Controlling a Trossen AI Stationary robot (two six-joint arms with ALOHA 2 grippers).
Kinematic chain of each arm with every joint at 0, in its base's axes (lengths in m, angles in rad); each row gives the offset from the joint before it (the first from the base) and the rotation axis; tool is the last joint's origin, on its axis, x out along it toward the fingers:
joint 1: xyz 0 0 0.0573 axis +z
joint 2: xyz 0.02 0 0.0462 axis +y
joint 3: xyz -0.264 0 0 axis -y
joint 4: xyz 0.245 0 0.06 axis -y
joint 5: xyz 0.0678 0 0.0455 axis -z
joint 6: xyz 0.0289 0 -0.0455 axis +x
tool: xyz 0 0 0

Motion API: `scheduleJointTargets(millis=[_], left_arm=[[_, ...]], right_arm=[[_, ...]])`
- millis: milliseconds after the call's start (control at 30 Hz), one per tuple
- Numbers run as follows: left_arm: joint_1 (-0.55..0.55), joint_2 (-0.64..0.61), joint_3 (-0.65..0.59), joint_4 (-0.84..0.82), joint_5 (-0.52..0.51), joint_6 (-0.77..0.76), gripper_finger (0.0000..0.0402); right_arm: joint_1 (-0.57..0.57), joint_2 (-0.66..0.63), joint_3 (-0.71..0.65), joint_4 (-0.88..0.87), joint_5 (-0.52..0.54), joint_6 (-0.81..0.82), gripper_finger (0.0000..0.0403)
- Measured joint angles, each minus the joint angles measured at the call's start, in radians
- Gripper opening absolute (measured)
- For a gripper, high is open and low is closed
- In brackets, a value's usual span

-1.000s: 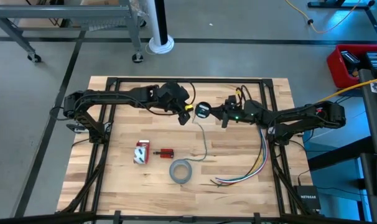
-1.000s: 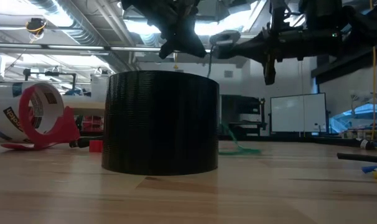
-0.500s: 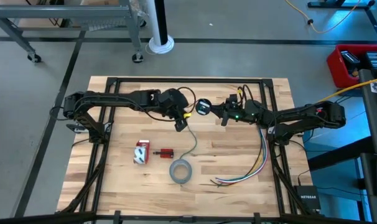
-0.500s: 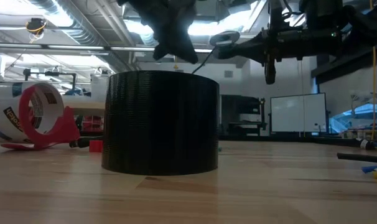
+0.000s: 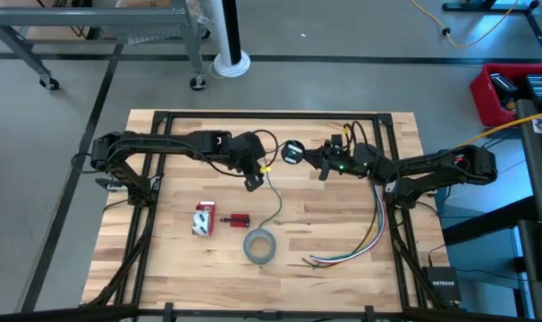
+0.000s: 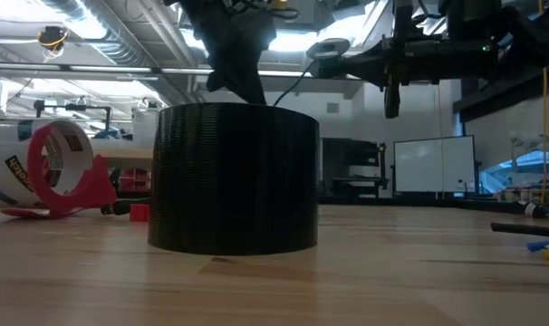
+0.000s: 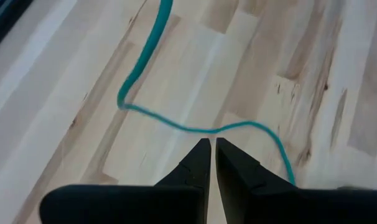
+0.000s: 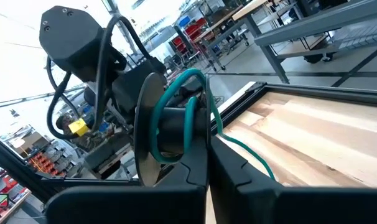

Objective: Coil cords
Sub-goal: Coil the green wire onto the spool

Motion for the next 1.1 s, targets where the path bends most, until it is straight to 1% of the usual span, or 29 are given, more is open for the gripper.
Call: scheduleJointTargets(millis=[167,200,267,433,533,600,700,833,967,1100], left_arm=[[0.007,0.015,0.0,-0.039,-0.002,0.031,0.0018],[0.011,0.023,0.0,-0.044,-0.019,0.044,0.0018],[0.019,0.034,0.0,-0.032,-0.05,0.051,0.0018],[0.026,0.038,0.0,0.002,-0.06,0.039,0.0018],[0.026,0.038,0.0,-0.029,-0.073,0.081,0.0018],[0.029,0.038,0.0,-0.07,-0.071,0.081,0.0022],[0.037,0.038,0.0,-0.176,-0.071,0.045,0.005],[0.037,0.038,0.0,-0.286,-0.072,-0.008,0.0111],[0.032,0.038,0.0,-0.258,-0.071,0.001,0.0156],[0.033,0.038,0.0,-0.172,-0.09,0.008,0.0167]], right_arm=[[0.0,0.0,0.0,0.0,-0.007,0.0,0.0001],[0.0,0.0,0.0,0.001,-0.007,0.0,0.0001],[0.0,0.0,0.0,0.0,-0.007,0.0,0.0001],[0.0,0.0,0.0,0.0,-0.008,0.0,0.0001],[0.0,0.0,0.0,0.0,-0.008,0.0,0.0001],[0.0,0.0,0.0,0.0,-0.008,0.0,0.0001],[0.0,0.0,0.0,-0.001,-0.008,0.0,0.0001],[0.0,0.0,0.0,0.0,-0.008,0.0,0.0001],[0.0,0.0,0.0,0.0,-0.008,0.0,0.0001],[0.0,0.0,0.0,0.0,-0.008,0.0,0.0001]])
